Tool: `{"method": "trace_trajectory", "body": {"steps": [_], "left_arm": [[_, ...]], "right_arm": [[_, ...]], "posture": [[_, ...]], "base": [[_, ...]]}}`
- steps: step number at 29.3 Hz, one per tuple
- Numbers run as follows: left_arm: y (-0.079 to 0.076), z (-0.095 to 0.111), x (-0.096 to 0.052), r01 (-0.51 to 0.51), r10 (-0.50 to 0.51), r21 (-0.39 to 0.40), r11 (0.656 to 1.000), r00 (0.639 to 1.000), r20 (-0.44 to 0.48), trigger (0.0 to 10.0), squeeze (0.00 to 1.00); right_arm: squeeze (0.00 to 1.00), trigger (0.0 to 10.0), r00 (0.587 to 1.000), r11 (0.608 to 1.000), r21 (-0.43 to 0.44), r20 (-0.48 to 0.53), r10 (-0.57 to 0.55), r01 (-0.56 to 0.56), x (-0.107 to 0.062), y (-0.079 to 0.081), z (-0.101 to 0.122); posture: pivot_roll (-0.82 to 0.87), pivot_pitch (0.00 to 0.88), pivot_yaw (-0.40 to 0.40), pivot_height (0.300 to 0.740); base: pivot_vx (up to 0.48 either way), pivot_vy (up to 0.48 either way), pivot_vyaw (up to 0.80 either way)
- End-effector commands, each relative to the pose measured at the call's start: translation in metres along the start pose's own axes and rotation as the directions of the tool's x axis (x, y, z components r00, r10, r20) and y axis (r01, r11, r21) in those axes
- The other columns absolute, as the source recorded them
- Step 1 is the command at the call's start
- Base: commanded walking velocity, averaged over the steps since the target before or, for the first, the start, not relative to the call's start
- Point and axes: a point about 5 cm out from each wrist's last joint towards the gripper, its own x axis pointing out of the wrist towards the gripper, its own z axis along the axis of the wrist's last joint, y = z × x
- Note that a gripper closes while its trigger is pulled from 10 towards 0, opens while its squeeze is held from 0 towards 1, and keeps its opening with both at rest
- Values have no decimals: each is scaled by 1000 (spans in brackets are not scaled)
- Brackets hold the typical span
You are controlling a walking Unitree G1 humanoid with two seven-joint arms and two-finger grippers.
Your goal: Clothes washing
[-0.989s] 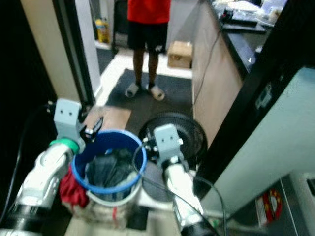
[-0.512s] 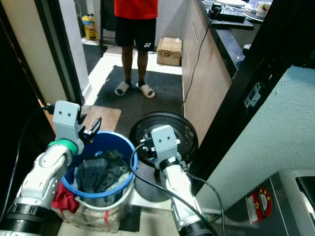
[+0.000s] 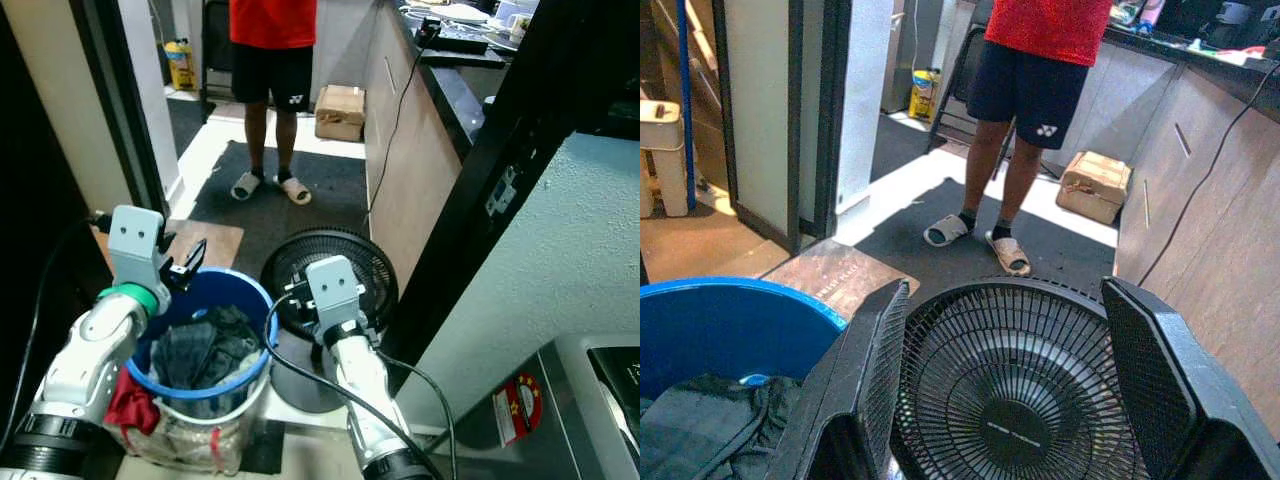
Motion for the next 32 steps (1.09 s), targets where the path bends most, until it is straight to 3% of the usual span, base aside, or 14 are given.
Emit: {"method": "trace_trajectory", "body": {"steps": [1,20,23,24,26,29,30,31,32], "left_arm": [[-2,-3,1,4,-4,13,1000,1000,-15,10000,0],[-2,-11,-2,7,-7,17,1000,1000,-29,10000,0],[-5,-38,-12,83,-81,15,996,989,-122,10000,0],[-5,-38,-12,83,-81,15,996,989,-122,10000,0],[-11,-66,-26,164,-157,17,986,963,-218,10000,0],[-13,-78,-33,192,-180,21,981,949,-258,10000,0],[-15,-95,-43,208,-191,23,978,931,-311,10000,0],[-15,-95,-43,208,-191,23,978,931,-311,10000,0],[-20,-119,-58,225,-201,16,974,899,-390,10000,0]], "right_arm": [[0,10000,1000,1000,-3,-14,-5,5,-2,-1,-4],[0,10000,1000,1000,11,-22,-14,15,-2,-1,-7],[0,10000,988,998,19,-142,-62,66,-11,-8,-34],[0,10000,988,998,19,-142,-62,66,-11,-8,-34],[0,10000,963,995,5,-252,-96,100,-23,-14,-59],[0,10000,948,994,0,-298,-108,113,-29,-16,-70],[0,10000,928,993,-12,-356,-111,114,-40,-18,-84],[0,10000,928,993,-12,-356,-111,114,-40,-18,-84],[0,10000,895,995,-28,-436,-98,95,-57,-19,-103]], "posture": [[65,0,25,740],[66,0,23,740],[66,0,19,740],[66,0,19,740],[68,0,14,740],[68,0,14,740],[69,0,11,740],[69,0,11,740],[67,0,8,740]], "base": [[0,0,0],[0,0,0],[0,0,0],[0,0,0],[0,0,0],[0,0,0],[0,0,0],[0,0,0],[0,0,0]]}}
